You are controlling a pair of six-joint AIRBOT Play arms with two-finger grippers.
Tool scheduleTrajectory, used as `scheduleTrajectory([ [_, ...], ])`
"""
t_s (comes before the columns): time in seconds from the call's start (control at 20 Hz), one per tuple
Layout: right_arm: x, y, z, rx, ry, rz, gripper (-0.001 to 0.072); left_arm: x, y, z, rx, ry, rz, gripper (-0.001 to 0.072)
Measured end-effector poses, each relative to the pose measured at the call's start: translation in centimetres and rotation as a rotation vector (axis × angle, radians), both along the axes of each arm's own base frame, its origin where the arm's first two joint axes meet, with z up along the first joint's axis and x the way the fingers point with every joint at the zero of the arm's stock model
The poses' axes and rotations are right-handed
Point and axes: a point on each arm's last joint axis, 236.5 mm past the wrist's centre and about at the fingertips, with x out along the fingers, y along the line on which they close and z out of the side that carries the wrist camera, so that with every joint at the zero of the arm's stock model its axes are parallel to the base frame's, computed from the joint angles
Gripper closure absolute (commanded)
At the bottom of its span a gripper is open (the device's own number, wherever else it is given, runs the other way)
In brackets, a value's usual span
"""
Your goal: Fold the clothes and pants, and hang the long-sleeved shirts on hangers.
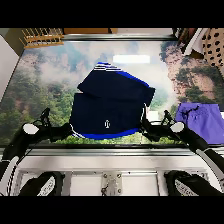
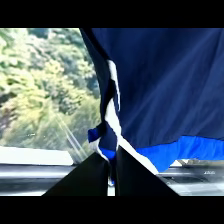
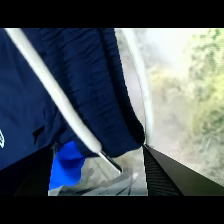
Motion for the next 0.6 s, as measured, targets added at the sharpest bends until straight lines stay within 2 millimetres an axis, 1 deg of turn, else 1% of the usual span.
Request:
scheduleTrajectory([
  [0.1,0.3,0.2,-0.4,0.006,0.005,-0.023,0.0132,-0.1,0.0,0.1,-0.001,-0.005,0.001,0.0700],
  [0.25,1.1,-0.2,-0.8,-0.010,-0.013,-0.052,0.0141,-0.2,-0.1,0.2,-0.002,-0.006,-0.001,0.0701],
  [0.3,1.4,-0.4,-0.9,-0.017,-0.023,-0.062,0.0241,-0.2,-0.1,0.2,-0.002,-0.006,-0.001,0.0701],
  [0.35,1.7,-0.6,-1.0,-0.026,-0.032,-0.068,0.0455,-0.2,-0.1,0.2,-0.002,-0.006,-0.001,0.0701],
  [0.4,1.7,-0.8,-1.1,-0.037,-0.036,-0.066,0.0521,-0.3,-0.1,0.2,-0.003,-0.005,-0.003,0.0701],
  [0.45,1.9,-1.0,-1.2,-0.046,-0.047,-0.065,0.0568,-0.3,-0.1,0.2,-0.003,-0.004,-0.003,0.0701],
  [0.5,2.0,-1.1,-1.2,-0.054,-0.055,-0.060,0.0664,-0.3,-0.1,0.2,-0.003,-0.005,-0.003,0.0701],
  [0.55,2.2,-1.2,-1.2,-0.058,-0.063,-0.061,0.0686,-0.3,-0.1,0.2,-0.003,-0.005,-0.003,0.0701],
  [0.6,2.3,-1.2,-1.1,-0.062,-0.070,-0.056,0.0686,-0.3,-0.1,0.2,-0.003,-0.004,-0.003,0.0701],
])
